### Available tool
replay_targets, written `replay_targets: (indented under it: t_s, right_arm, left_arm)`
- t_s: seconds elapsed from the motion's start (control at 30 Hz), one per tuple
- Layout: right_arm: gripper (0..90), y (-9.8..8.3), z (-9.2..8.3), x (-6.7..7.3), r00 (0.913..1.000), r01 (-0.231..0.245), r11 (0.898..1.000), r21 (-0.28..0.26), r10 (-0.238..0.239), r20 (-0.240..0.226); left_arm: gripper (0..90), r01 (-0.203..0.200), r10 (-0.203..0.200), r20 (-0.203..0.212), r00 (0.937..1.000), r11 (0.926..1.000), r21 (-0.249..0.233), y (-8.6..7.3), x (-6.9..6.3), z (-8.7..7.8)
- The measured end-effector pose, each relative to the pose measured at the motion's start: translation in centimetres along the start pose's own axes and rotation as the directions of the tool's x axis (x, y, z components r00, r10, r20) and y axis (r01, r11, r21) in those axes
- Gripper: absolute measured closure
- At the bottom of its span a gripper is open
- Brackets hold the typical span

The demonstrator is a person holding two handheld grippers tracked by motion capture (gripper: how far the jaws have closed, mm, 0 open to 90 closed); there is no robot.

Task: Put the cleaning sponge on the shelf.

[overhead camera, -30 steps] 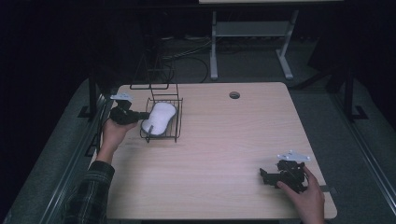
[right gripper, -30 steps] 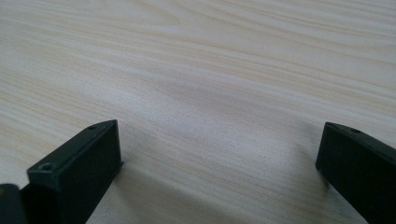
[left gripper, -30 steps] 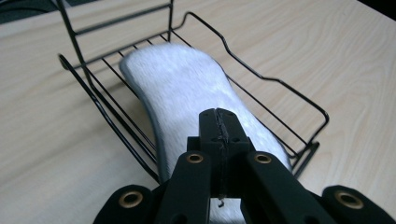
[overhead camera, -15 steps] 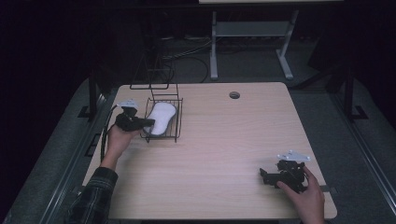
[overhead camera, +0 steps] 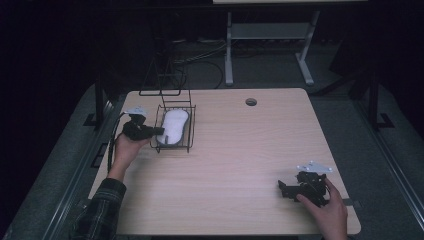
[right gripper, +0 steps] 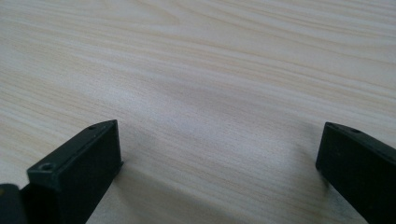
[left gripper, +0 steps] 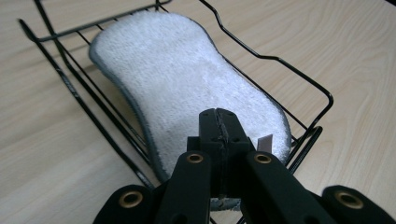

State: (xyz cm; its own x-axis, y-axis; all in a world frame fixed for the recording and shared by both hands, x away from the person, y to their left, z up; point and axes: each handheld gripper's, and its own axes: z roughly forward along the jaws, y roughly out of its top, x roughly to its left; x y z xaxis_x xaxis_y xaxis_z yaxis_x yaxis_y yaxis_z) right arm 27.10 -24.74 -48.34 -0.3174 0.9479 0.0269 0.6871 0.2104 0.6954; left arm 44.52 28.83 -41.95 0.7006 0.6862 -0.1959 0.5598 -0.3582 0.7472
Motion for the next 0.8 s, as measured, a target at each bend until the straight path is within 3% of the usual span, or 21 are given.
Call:
replay_targets:
  t_s: [0.1,0.3,0.67,0.8]
  right_arm:
    - [0.0,0.0,0.0,0.0,1.0000,0.000,1.000,0.000,0.000,0.000]
    - [0.0,0.0,0.0,0.0,1.0000,0.000,1.000,0.000,0.000,0.000]
    - [0.0,0.0,0.0,0.0,1.0000,0.001,1.000,0.000,-0.001,0.000]
    - [0.0,0.0,0.0,0.0,1.0000,0.001,1.000,0.000,-0.001,-0.001]
  left_arm:
    - [89.8,-0.015,0.014,0.009,0.9999,0.9995,0.028,0.1,-0.4,0.7]
    - [89.9,-0.026,0.026,0.020,0.9995,0.9993,0.025,0.3,-1.0,1.4]
    - [89.7,-0.039,0.039,0.026,0.9989,0.9992,-0.006,0.0,-2.6,-0.8]
    - [84.7,-0.043,0.043,0.021,0.9989,0.9991,-0.005,-0.5,-3.4,-1.6]
